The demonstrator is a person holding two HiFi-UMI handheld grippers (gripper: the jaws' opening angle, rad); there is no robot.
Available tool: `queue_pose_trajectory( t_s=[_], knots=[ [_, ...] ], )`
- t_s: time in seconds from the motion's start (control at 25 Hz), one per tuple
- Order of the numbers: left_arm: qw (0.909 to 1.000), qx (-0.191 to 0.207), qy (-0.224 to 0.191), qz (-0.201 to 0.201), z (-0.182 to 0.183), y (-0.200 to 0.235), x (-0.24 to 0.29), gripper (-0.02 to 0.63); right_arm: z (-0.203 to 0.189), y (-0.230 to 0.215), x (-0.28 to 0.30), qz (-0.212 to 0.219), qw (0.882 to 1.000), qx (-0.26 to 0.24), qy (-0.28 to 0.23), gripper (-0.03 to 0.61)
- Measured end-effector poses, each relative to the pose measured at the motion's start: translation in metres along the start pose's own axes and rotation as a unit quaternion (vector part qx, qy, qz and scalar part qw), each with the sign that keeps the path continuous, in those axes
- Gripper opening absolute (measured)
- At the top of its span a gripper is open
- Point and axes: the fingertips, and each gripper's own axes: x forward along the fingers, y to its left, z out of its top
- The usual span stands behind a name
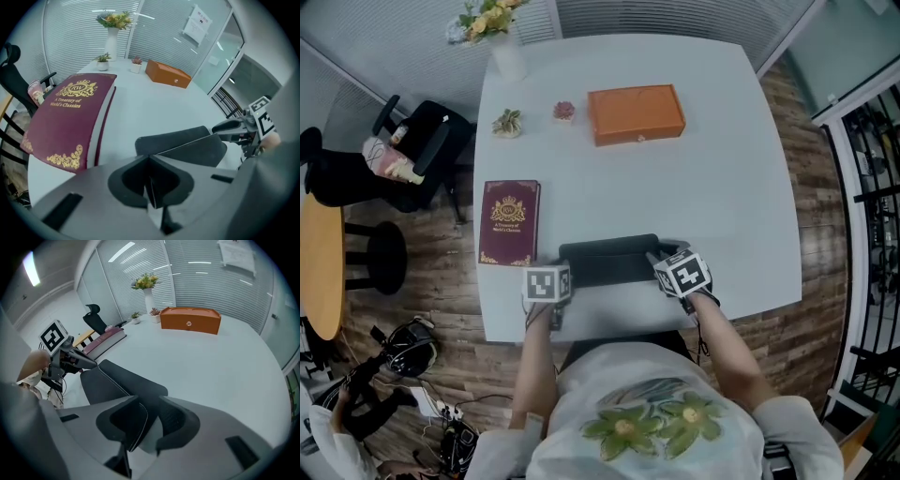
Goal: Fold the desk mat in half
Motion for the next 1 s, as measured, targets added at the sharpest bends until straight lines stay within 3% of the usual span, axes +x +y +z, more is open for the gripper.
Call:
queue_pose_trajectory(
  t_s=[0.44,0.72,1.0],
  knots=[
    [1.0000,0.002,0.001,0.006,-0.004,-0.002,0.004,0.005,-0.004,0.002,-0.004,0.029,0.999,-0.012,0.005,0.126],
    [0.9993,0.023,0.006,0.027,-0.004,-0.002,0.007,0.005,0.006,0.018,-0.011,0.109,0.993,-0.047,-0.008,0.127],
    [0.9987,0.031,0.002,0.040,-0.004,-0.002,0.008,0.005,0.006,0.025,-0.016,0.154,0.986,-0.066,0.002,0.129]
  ],
)
